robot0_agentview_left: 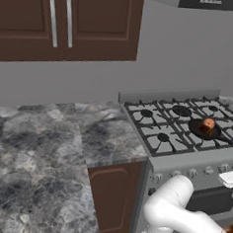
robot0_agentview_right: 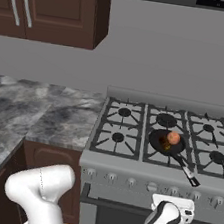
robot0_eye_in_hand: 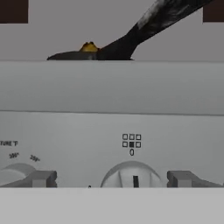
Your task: Put the onion and sweet potato in the pan. Then turn on the front center burner and set the heat to medium.
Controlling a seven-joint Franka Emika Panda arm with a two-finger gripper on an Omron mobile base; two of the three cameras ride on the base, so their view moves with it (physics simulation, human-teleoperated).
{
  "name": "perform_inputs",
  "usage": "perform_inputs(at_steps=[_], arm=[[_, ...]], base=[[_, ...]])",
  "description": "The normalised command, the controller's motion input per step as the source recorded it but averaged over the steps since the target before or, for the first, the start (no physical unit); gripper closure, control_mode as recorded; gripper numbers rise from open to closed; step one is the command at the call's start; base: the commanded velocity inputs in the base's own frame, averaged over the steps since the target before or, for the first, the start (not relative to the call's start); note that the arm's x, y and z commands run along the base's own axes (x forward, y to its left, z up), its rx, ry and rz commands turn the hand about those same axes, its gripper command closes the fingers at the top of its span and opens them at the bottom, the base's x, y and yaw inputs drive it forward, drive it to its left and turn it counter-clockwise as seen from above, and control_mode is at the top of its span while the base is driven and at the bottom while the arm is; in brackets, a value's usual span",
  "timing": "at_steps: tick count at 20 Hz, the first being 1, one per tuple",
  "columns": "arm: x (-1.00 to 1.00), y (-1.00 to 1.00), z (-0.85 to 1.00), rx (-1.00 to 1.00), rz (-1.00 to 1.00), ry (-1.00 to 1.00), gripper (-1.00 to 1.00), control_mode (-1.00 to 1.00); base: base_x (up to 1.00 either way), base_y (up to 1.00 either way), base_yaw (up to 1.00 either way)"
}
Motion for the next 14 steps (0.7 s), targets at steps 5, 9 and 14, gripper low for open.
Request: perform_inputs(at_steps=[5,9,14], arm=[[0.12,-0.03,-0.31,0.00,0.00,0.00,-1.00,-1.00],[0.21,-0.16,-0.16,0.00,0.00,0.00,-1.00,-1.00],[0.05,-0.25,-0.22,0.00,0.00,0.00,-1.00,-1.00]], base=[[0.00,0.00,0.00],[0.00,0.00,0.00],[0.00,0.00,0.00]])
